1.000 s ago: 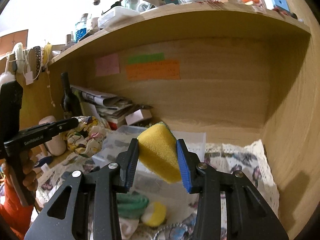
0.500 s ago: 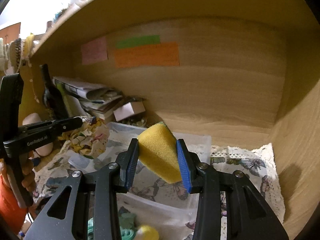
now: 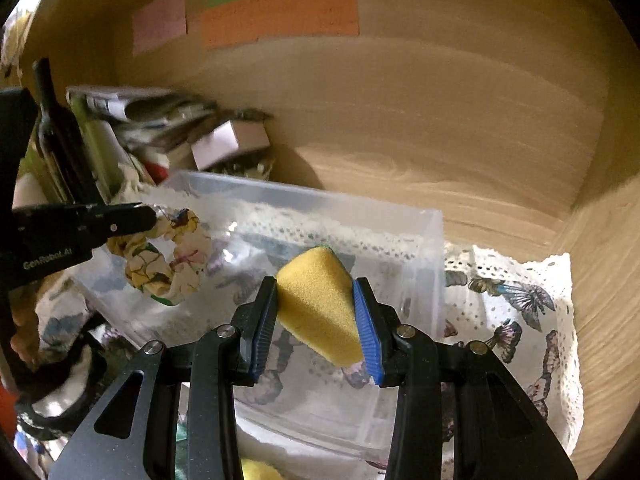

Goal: Organize soft objects
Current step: 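Carry the sponge into the clear box with the right tool while the left drops the scrunchie in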

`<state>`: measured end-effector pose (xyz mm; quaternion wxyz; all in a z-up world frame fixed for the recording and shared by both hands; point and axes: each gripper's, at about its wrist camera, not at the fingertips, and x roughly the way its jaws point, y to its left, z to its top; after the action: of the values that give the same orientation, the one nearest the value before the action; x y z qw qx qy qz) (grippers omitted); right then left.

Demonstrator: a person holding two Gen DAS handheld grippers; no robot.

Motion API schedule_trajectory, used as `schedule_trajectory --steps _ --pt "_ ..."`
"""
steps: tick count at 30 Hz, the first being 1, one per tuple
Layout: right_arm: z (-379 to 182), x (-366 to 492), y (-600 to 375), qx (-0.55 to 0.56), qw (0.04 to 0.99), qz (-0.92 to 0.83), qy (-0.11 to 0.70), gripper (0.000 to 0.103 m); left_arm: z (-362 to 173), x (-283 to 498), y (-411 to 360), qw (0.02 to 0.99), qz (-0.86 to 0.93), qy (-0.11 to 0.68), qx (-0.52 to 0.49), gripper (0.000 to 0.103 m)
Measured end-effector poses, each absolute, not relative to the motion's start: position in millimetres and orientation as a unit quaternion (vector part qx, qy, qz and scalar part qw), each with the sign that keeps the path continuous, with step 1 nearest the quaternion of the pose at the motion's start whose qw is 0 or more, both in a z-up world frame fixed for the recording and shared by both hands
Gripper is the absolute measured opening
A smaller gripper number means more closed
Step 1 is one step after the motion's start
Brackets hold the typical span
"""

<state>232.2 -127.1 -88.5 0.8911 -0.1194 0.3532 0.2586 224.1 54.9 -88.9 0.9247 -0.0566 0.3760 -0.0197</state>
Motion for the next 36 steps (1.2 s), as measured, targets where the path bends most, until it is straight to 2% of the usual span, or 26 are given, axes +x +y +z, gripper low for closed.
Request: schedule_trajectory --steps 5,7,10,15,23,27,30,36 --pt "-93 232 -123 -0.13 0.886 0.261 0.36 0.037 -96 227 47 0.92 -0.024 0.389 -0.043 0.011" --pt "-93 233 -122 -0.131 0.885 0.263 0.361 0.038 -96 227 44 0.919 -0.024 0.392 -0.039 0.014" --pt "-92 232 -123 -0.128 0.885 0.263 0.363 0.043 -95 224 42 0.92 -0.022 0.39 -0.035 0.028" --pt "-82 227 -127 -0.119 0.895 0.259 0.343 0.066 -85 215 44 0.926 -0.018 0.376 -0.034 0.045" --pt "-48 197 -140 -0.104 0.916 0.268 0.28 0.082 -52 180 46 0.947 -0.009 0.319 -0.036 0.075" --pt "-33 172 -143 -0.099 0.921 0.284 0.248 0.084 -36 158 46 0.954 -0.006 0.297 -0.039 0.093" --pt "-27 156 -144 -0.1 0.924 0.289 0.231 0.086 -31 143 47 0.958 -0.005 0.283 -0.043 0.1" --pt "-28 127 -149 -0.102 0.926 0.295 0.212 0.092 -30 112 42 0.961 0.001 0.274 -0.04 0.102"
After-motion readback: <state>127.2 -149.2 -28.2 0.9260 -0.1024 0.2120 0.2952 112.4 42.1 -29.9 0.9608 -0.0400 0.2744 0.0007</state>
